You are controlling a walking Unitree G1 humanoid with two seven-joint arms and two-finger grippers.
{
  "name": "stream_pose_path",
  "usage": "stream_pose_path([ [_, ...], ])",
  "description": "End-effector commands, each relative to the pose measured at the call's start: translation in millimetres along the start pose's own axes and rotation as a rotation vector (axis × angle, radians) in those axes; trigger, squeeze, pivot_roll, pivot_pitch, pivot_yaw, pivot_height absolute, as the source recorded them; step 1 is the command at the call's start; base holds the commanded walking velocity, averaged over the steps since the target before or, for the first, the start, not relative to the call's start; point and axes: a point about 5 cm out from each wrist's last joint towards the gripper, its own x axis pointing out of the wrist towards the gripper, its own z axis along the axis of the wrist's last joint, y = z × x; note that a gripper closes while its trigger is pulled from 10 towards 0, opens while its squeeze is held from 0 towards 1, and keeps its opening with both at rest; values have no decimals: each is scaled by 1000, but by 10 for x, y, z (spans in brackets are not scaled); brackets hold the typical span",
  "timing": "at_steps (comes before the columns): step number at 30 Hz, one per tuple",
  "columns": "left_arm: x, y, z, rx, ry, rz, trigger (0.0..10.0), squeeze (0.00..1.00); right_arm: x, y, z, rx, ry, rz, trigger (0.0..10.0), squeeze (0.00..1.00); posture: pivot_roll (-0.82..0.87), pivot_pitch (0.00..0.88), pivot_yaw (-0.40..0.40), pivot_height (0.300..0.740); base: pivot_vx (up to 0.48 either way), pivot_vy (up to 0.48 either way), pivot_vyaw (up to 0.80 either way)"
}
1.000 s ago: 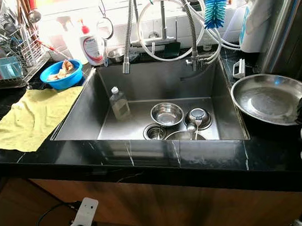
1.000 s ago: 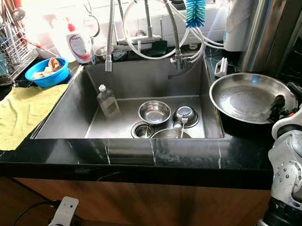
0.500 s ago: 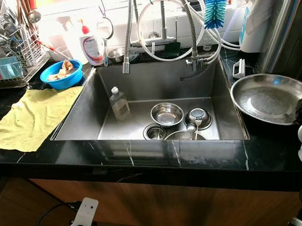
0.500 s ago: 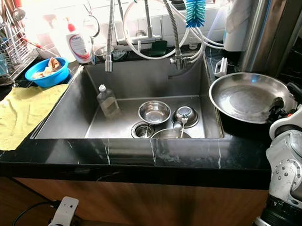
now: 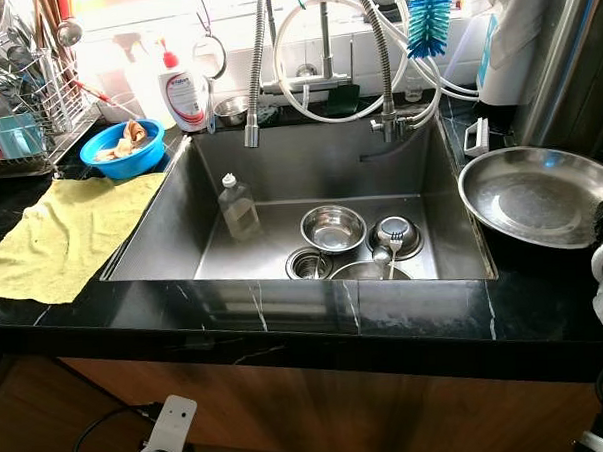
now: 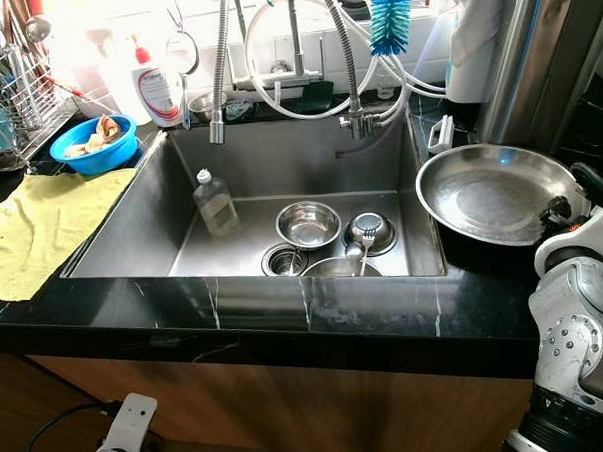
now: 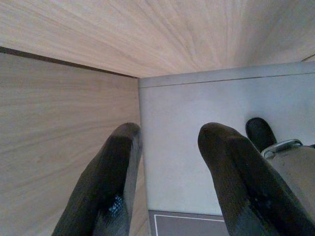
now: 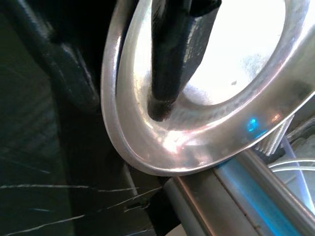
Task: Kitchen organization
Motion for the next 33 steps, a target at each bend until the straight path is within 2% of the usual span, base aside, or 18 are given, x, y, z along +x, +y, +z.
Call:
stream_pose_path([
  [1,-9,40,-58,14,25,5,10000,0,9,90,-38,21,22,38,0,0,-185,0,116,740,0,0,0],
  [7,-9,35,-56,16,25,1,10000,0,16,125,-24,27,19,61,0,0,-186,0,117,740,0,0,0],
  [10,-8,34,-54,16,25,-1,10000,0,-9,235,-11,24,9,143,0,0,-184,0,116,740,0,0,0],
  [11,-7,34,-49,14,24,1,10000,0,-49,361,49,34,-34,231,0,0,-183,0,115,740,0,0,0],
  [13,-7,34,-45,12,23,2,10000,0,-100,500,123,42,-75,334,0,0,-183,0,115,740,0,0,0],
  [14,-7,34,-45,12,23,2,10000,0,-100,500,123,42,-75,334,0,0,-183,0,115,740,0,0,0],
  [15,-6,31,-43,11,23,2,10000,0,-151,608,153,34,-89,423,6863,0,-186,0,116,740,0,0,0],
  [16,-5,26,-41,11,23,1,10000,0,-205,706,177,30,-100,501,10000,0,-186,0,116,740,0,0,0],
  [17,-5,26,-41,11,23,1,10000,0,-205,706,177,30,-100,501,10000,0,-186,0,116,740,0,0,0],
  [19,-4,8,-40,10,23,-1,10000,0,-246,806,214,20,-125,573,10000,0,-192,0,113,740,0,0,0],
  [25,-2,-8,-39,6,21,-3,10000,0,-222,900,213,-15,-129,616,10000,0,-194,0,112,740,0,0,0],
  [27,-2,-12,-37,5,21,-2,10000,0,-157,974,175,-103,-121,633,10000,0,-197,0,111,740,0,0,0],
  [31,-2,-12,-37,3,21,-2,10000,0,-100,1005,141,-135,-112,644,10000,0,-195,0,110,740,0,0,0],
  [33,-1,-10,-33,1,19,0,10000,0,-37,1061,161,-197,-122,649,10000,0,-200,0,112,740,0,0,0],
])
